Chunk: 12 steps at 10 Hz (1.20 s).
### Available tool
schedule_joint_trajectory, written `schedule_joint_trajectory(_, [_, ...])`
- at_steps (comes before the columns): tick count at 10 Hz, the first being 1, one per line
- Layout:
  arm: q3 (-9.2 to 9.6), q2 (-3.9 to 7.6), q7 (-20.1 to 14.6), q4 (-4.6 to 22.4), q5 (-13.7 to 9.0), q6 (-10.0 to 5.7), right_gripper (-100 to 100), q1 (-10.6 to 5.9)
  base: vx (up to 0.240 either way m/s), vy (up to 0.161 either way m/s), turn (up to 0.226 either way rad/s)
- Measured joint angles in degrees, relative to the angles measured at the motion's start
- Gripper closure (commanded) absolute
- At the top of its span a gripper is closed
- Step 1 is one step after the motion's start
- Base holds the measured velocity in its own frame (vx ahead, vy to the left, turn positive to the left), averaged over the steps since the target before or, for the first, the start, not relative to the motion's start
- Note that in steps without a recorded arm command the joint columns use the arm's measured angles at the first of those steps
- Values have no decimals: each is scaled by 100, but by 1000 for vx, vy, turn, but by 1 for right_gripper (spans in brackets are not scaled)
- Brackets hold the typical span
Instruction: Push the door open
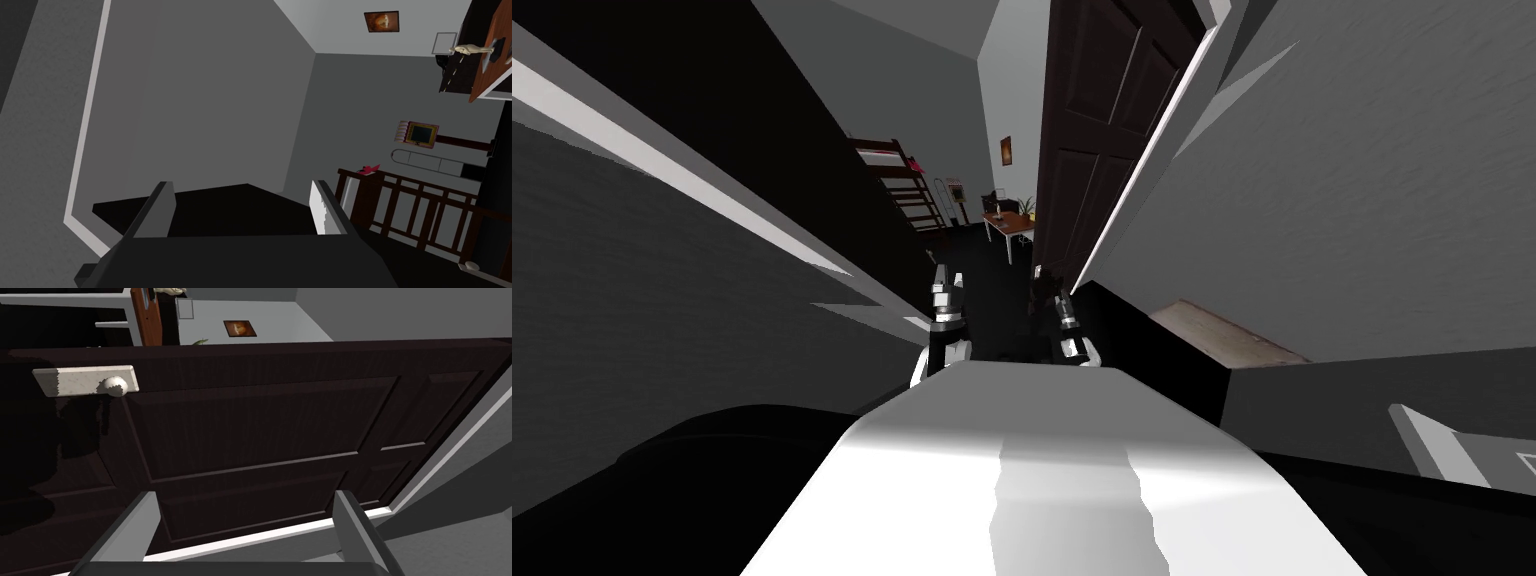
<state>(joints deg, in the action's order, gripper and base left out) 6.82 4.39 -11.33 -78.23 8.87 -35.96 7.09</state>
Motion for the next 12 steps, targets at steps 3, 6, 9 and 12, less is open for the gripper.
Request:
schedule_joint_trajectory(3, [11,22,-54,591,86,-159,-100,-278,88,-66,55])
schedule_joint_trajectory(6, [57,44,-117,1020,182,-287,-100,-426,95,-67,48])
schedule_joint_trajectory(9, [83,49,-169,1421,258,-393,-100,-596,61,-51,33])
schedule_joint_trajectory(12, [100,23,-190,1894,331,-535,-100,-801,90,-63,45])
